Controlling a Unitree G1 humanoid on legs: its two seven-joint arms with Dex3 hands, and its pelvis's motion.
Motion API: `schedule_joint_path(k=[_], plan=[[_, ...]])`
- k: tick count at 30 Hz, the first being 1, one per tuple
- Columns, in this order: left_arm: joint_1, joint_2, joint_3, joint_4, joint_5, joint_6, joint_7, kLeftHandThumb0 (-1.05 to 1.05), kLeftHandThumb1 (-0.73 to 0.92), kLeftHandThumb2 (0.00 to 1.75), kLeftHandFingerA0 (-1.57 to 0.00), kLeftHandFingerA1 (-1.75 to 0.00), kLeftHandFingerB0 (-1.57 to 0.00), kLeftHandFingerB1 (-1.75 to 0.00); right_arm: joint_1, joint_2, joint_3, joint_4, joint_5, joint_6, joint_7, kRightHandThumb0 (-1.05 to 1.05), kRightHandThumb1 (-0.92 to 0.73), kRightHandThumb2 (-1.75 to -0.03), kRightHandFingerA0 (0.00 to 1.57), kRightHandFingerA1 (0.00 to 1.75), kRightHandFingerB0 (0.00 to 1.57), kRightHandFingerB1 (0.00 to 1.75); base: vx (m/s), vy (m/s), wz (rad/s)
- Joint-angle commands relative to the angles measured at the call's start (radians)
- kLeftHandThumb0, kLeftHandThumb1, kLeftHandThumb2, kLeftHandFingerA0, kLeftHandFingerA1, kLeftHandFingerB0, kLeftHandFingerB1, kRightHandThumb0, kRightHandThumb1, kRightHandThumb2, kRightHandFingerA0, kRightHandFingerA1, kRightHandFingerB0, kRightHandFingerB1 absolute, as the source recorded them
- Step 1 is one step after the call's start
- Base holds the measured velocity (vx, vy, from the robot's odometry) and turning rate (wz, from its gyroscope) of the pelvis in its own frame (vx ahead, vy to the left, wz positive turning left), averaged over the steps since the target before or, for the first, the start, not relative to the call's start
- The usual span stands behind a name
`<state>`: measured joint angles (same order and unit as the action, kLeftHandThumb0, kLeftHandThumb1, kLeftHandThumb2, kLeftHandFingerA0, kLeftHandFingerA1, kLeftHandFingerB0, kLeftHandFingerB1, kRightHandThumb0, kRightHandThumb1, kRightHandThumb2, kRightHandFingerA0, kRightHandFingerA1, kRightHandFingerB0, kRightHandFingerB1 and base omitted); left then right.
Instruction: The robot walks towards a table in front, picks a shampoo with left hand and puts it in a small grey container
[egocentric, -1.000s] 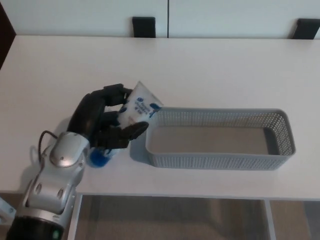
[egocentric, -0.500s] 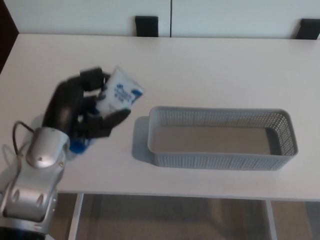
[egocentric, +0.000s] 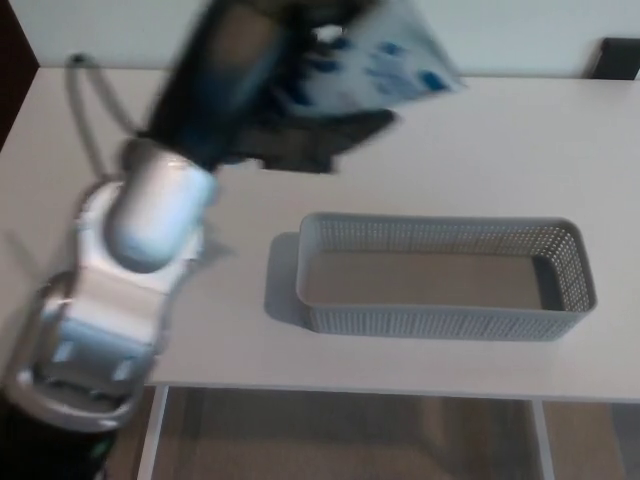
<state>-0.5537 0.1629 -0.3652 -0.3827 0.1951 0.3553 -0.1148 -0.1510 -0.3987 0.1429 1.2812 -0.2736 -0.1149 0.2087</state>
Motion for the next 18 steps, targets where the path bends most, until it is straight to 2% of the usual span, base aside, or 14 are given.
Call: schedule_joint_path(k=[1,2,3,4,5,7,8,9,12,15,16,18], plan=[[-0.102,-0.068,-0.116,0.108,0.124,0.079,-0.008,-0.18,0.74,0.7,-0.84,-1.52,-0.8,-1.12,0.006,-0.005,0.006,0.004,-0.007,0.0,-0.014,-0.37,-0.71,-0.62,0.62,0.45,0.49,0.38,0.0,0.0,0.0],[-0.141,-0.109,-0.151,0.159,0.139,0.098,-0.004,-0.19,0.73,0.7,-0.81,-1.57,-0.79,-1.16,0.002,-0.002,0.003,0.001,-0.002,0.004,-0.012,-0.36,-0.71,-0.61,0.61,0.44,0.48,0.38,0.0,0.0,0.0],[-0.168,-0.148,-0.176,0.205,0.146,0.11,0.004,-0.19,0.74,0.7,-0.86,-1.6,-0.78,-1.24,0.004,-0.004,0.0,-0.001,0.003,-0.003,-0.008,-0.36,-0.72,-0.62,0.61,0.45,0.5,0.39,0.0,0.0,0.0],[-0.196,-0.19,-0.201,0.254,0.153,0.125,0.012,-0.19,0.74,0.7,-0.86,-1.6,-0.78,-1.24,0.008,-0.007,-0.003,-0.004,0.006,-0.015,-0.005,-0.36,-0.72,-0.62,0.61,0.45,0.5,0.39,0.0,0.0,0.0],[-0.223,-0.214,-0.217,0.306,0.161,0.104,0.011,-0.19,0.75,0.73,-0.91,-1.57,-0.78,-1.21,0.002,-0.006,0.004,-0.003,-0.001,-0.012,-0.003,-0.37,-0.72,-0.62,0.6,0.44,0.5,0.38,0.0,0.0,0.0],[-0.254,-0.24,-0.227,0.357,0.169,0.109,0.007,-0.18,0.74,0.76,-0.93,-1.55,-0.77,-1.24,-0.006,-0.006,0.01,-0.005,-0.006,-0.011,0.0,-0.38,-0.73,-0.63,0.6,0.44,0.49,0.38,0.0,0.0,0.0],[-0.277,-0.292,-0.24,0.419,0.162,0.138,0.007,-0.18,0.75,0.78,-0.99,-1.46,-0.81,-1.21,-0.007,-0.005,0.009,-0.008,-0.003,-0.01,0.002,-0.38,-0.73,-0.62,0.6,0.44,0.5,0.38,0.0,0.0,0.0],[-0.284,-0.308,-0.244,0.447,0.168,0.134,0.013,-0.16,0.75,0.76,-0.95,-1.54,-0.8,-1.22,-0.009,-0.002,0.004,-0.008,0.003,-0.009,0.006,-0.37,-0.73,-0.62,0.6,0.45,0.5,0.39,0.0,0.0,0.0],[-0.295,-0.353,-0.261,0.551,0.18,0.1,0.033,-0.16,0.75,0.73,-0.98,-1.47,-0.8,-1.2,-0.011,0.002,0.002,-0.012,0.007,-0.009,0.014,-0.37,-0.73,-0.62,0.6,0.46,0.5,0.39,0.0,0.0,0.0],[-0.295,-0.37,-0.258,0.596,0.191,0.085,0.042,-0.17,0.75,0.7,-0.97,-1.5,-0.79,-1.25,-0.012,0.005,0.002,-0.015,0.007,-0.006,0.013,-0.37,-0.72,-0.62,0.61,0.49,0.51,0.39,0.0,0.0,0.0],[-0.296,-0.38,-0.254,0.627,0.191,0.09,0.04,-0.16,0.76,0.71,-0.96,-1.45,-0.79,-1.16,-0.014,0.006,0.001,-0.016,0.008,-0.003,0.014,-0.37,-0.72,-0.62,0.61,0.48,0.52,0.39,0.0,0.0,0.0],[-0.289,-0.386,-0.242,0.658,0.184,0.081,0.036,-0.16,0.78,0.7,-0.99,-1.48,-0.8,-1.1,-0.02,0.006,-0.001,-0.014,0.009,-0.003,0.015,-0.37,-0.71,-0.62,0.6,0.46,0.51,0.39,0.0,0.0,0.0]])
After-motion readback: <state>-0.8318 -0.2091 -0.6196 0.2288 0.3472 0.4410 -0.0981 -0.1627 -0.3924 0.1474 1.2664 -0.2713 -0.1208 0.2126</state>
